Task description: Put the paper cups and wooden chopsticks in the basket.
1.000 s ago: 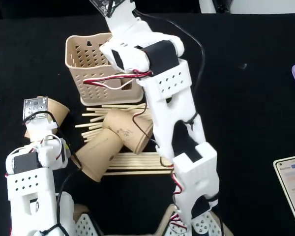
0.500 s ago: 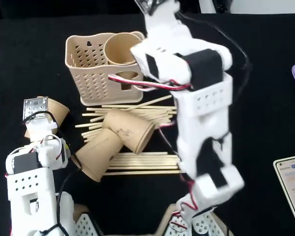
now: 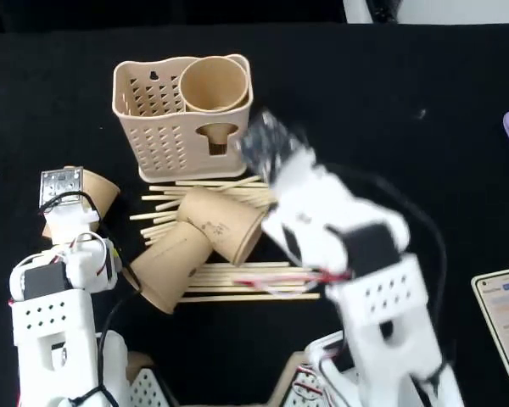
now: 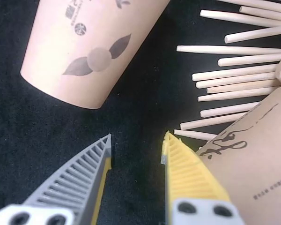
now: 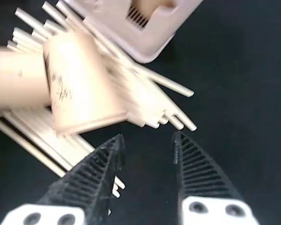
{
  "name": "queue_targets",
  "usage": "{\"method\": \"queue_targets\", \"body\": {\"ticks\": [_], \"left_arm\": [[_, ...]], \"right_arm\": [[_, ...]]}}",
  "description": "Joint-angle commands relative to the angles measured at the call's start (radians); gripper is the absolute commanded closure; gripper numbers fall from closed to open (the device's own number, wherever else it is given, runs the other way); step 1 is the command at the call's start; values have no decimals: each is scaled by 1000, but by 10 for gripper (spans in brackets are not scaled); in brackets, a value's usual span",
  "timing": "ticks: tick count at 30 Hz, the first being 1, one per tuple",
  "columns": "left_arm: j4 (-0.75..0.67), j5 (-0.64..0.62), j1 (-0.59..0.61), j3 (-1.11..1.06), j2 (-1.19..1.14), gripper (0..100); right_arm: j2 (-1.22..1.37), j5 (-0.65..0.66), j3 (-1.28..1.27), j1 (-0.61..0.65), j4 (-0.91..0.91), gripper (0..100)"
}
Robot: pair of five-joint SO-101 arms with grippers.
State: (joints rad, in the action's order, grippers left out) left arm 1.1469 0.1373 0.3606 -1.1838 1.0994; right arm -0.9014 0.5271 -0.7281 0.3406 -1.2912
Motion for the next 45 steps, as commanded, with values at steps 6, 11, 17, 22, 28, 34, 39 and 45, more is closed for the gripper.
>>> {"method": "queue_targets", "body": {"ticks": [6,11,17,22,28,34,39,45], "left_arm": [[-14,-9,8,10,14,823],[-14,-9,8,10,14,823],[-14,-9,8,10,14,823],[-14,-9,8,10,14,823],[-14,-8,10,10,14,823],[-12,-6,10,10,14,823],[-12,-6,10,10,14,823],[-12,-6,10,10,14,823]], "right_arm": [[-220,181,-444,-9,272,732],[-237,221,-496,-5,356,712],[-240,348,-564,-3,477,713],[-239,376,-613,78,537,713],[-240,370,-625,164,563,713],[-236,373,-656,144,666,771],[-236,370,-685,143,727,933],[-246,345,-667,104,681,988]]}}
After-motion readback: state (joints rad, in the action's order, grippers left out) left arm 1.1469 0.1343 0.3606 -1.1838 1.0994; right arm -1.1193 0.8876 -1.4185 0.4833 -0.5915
